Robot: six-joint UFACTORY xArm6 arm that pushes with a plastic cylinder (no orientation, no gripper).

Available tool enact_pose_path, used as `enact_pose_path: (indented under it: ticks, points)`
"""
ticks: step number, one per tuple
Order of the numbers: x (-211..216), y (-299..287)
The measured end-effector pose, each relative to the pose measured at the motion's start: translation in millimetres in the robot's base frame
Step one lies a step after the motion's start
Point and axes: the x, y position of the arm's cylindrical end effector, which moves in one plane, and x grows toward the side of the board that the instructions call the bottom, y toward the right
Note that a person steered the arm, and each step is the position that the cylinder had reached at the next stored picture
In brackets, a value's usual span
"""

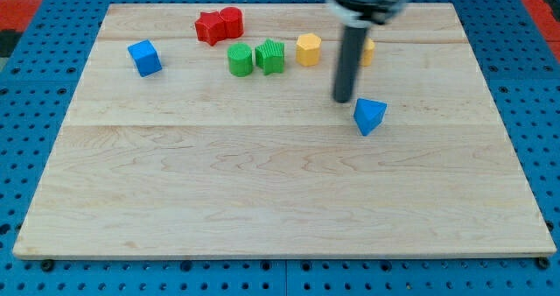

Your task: Move the blue cube to the center of the board

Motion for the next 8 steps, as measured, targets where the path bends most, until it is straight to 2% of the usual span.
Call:
enact_pose_path:
  ticks: [1, 2, 3, 4, 6, 7, 8]
  points:
    - [-11, -117]
    - [-13, -202]
    - [-48, -293]
    - [-91, -339]
    - [-88, -233]
    - [-76, -203]
    - [-65, -217]
